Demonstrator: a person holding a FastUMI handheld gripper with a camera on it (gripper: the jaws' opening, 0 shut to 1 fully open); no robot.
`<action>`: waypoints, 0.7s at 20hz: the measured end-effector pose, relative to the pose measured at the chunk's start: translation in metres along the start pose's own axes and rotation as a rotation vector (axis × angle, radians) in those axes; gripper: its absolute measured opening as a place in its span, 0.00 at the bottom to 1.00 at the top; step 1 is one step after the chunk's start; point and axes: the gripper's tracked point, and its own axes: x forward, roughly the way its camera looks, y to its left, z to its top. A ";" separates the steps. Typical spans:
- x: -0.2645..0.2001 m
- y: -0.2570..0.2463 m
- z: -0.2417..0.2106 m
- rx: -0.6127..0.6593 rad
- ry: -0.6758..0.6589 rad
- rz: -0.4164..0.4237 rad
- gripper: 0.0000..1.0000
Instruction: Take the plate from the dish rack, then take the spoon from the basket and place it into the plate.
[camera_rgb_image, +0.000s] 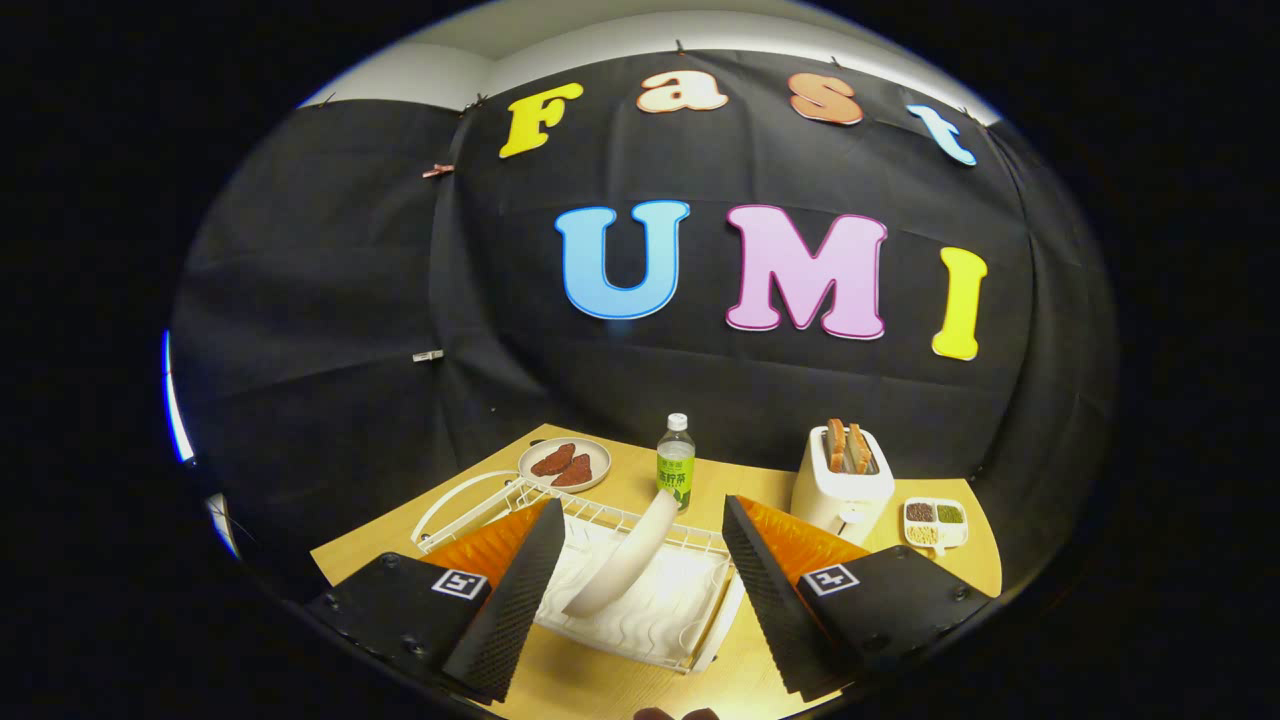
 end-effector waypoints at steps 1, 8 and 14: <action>0.011 0.002 -0.003 -0.007 0.009 0.006 0.98; 0.068 -0.003 -0.039 0.007 0.149 -0.031 0.98; 0.100 -0.017 -0.087 0.058 0.323 -0.098 0.98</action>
